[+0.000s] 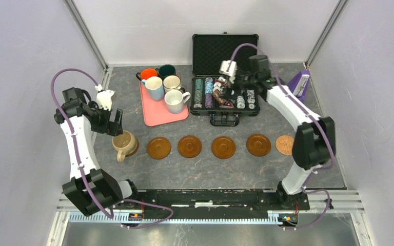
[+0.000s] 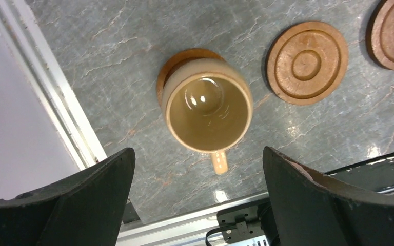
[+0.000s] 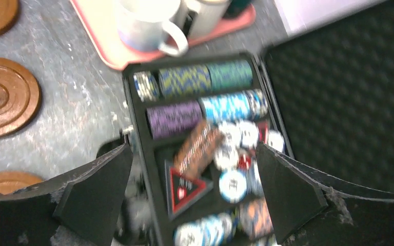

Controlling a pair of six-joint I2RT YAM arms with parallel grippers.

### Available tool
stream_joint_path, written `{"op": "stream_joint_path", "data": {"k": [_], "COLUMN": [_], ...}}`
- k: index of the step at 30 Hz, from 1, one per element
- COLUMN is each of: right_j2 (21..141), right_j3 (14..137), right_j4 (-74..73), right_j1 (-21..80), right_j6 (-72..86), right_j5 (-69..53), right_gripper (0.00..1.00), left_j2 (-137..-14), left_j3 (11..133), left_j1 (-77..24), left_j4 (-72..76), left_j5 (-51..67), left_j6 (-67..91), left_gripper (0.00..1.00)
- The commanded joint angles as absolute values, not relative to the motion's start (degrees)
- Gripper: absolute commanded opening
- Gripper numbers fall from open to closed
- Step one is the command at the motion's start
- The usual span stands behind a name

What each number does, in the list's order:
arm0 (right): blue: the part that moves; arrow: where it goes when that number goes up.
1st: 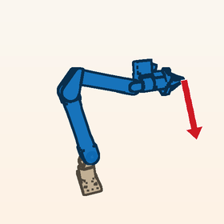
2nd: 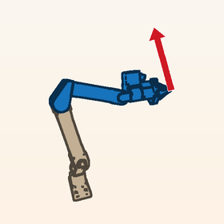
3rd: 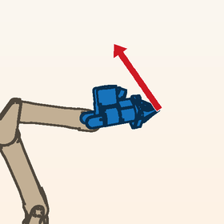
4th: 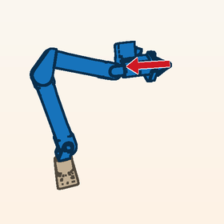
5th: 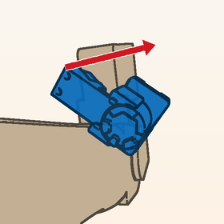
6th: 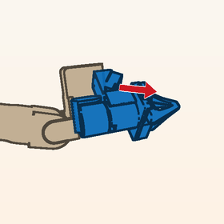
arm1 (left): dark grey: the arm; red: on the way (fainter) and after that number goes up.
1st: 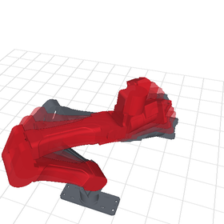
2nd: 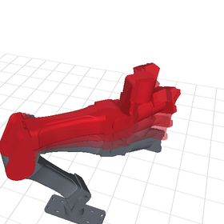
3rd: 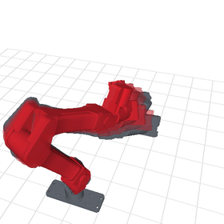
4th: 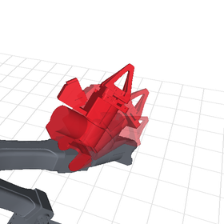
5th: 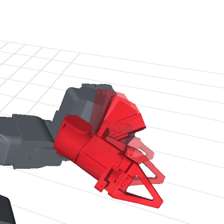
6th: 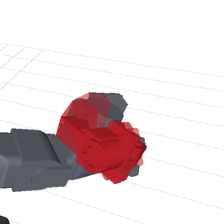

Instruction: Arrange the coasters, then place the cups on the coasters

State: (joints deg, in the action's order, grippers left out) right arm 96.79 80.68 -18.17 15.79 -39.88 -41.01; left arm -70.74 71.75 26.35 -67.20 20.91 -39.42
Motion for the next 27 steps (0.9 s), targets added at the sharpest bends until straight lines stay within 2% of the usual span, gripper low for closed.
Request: {"op": "stream_joint_path", "data": {"k": [1, 5, 10, 14, 27], "right_j2": [105.96, 116.16, 122.92, 128.36, 132.55], "right_j3": [91.50, 100.68, 102.13, 106.52, 107.51], "right_j4": [-13.93, -14.97, -7.31, -8.59, -8.46], "right_j1": [21.08, 26.50, 30.58, 32.05, 33.31], "right_j6": [-45.92, -50.86, -53.19, -55.10, -54.47], "right_j5": [-46.85, -43.62, -38.44, -37.39, -33.15], "right_gripper": [0.98, 0.98, 0.98, 0.98, 0.97], "left_j2": [-73.80, -74.71, -75.63, -75.29, -77.64], "left_j3": [74.85, 74.89, 74.77, 73.56, 73.57], "left_j1": [22.83, 20.73, 20.34, 20.15, 19.86], "left_j4": [-67.94, -66.67, -65.96, -62.50, -58.58], "left_j5": [25.53, 26.28, 27.06, 26.67, 26.43], "left_j6": [-34.59, -32.95, -31.74, -28.96, -25.54], "left_gripper": [1.00, 1.00, 1.00, 1.00, 1.00]}}
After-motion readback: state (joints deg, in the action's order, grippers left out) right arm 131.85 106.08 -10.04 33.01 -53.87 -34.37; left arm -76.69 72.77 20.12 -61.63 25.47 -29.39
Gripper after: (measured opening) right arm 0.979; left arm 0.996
